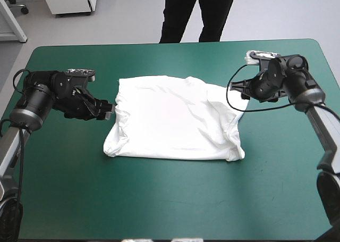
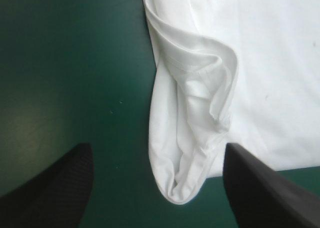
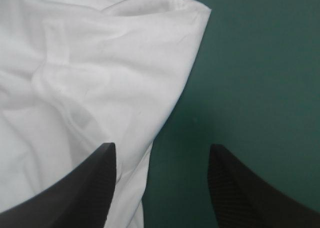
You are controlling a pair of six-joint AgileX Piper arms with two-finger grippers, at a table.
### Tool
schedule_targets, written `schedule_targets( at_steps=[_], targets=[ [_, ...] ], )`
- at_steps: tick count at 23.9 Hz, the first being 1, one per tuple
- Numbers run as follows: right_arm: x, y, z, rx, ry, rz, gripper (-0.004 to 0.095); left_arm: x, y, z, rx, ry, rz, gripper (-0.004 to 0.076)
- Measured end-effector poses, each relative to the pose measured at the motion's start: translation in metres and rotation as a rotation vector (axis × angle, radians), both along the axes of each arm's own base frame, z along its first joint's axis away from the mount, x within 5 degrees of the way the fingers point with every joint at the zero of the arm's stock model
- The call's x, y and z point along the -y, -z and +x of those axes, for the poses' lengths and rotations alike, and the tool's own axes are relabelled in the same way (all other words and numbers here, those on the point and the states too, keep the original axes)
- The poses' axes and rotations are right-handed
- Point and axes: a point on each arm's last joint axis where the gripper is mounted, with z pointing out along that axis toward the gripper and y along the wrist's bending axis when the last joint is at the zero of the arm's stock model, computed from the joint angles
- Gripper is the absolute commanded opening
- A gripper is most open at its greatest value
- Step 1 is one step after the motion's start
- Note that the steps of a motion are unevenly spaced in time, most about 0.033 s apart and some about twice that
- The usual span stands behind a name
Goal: Fold the cloth
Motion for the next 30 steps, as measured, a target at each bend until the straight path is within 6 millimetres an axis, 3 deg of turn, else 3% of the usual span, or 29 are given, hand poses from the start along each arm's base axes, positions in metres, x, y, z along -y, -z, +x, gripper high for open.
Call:
schedule_targets(
  at_steps=[7, 12, 17, 25, 28, 30],
  targets=[
    [0.0, 0.028, 0.064, -0.09, -0.011, -0.032, 0.0526, 0.002, 0.0, 0.0, -0.001, 0.013, -0.016, 0.0524],
    [0.02, 0.058, 0.102, -0.167, 0.02, -0.043, 0.0527, 0.002, 0.0, 0.0, -0.001, 0.014, -0.016, 0.0524],
    [0.032, 0.076, 0.116, -0.191, 0.021, -0.033, 0.0521, 0.002, 0.0, 0.0, -0.001, 0.014, -0.016, 0.0524],
    [0.027, 0.11, 0.125, -0.258, -0.013, -0.001, 0.0505, 0.002, 0.0, 0.0, 0.001, 0.017, -0.015, 0.0524],
    [0.027, 0.111, 0.125, -0.262, -0.016, 0.004, 0.0369, 0.002, 0.0, 0.0, 0.0, 0.017, -0.015, 0.0524],
    [0.027, 0.112, 0.126, -0.262, -0.018, 0.005, 0.0193, 0.002, 0.0, 0.0, -0.002, 0.017, -0.015, 0.0524]
  ],
)
